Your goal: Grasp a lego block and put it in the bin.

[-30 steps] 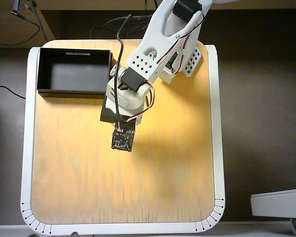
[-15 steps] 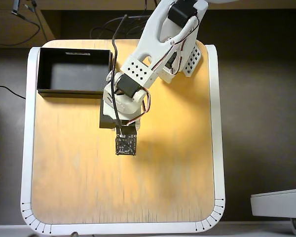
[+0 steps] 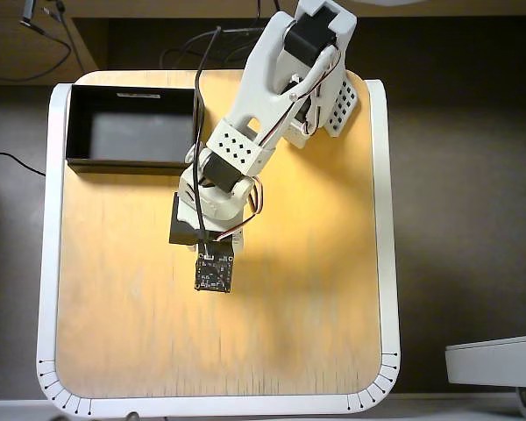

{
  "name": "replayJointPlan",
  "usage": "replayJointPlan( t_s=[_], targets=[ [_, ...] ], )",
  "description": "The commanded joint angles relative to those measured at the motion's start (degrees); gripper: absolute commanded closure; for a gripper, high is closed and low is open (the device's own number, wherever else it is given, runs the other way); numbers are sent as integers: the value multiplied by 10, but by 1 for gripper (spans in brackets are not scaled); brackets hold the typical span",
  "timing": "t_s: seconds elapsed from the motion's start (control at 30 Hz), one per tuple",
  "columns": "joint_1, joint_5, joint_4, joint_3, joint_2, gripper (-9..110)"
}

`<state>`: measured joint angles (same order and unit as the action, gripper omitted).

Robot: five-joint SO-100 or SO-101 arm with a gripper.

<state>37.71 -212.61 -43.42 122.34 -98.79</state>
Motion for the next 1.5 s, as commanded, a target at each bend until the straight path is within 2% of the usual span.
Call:
replayJointPlan(
  t_s=[0.0,1.47],
  targets=[
    [5,15,16,-79,-1,77],
    [18,26,40,-77,65,78]
  ],
)
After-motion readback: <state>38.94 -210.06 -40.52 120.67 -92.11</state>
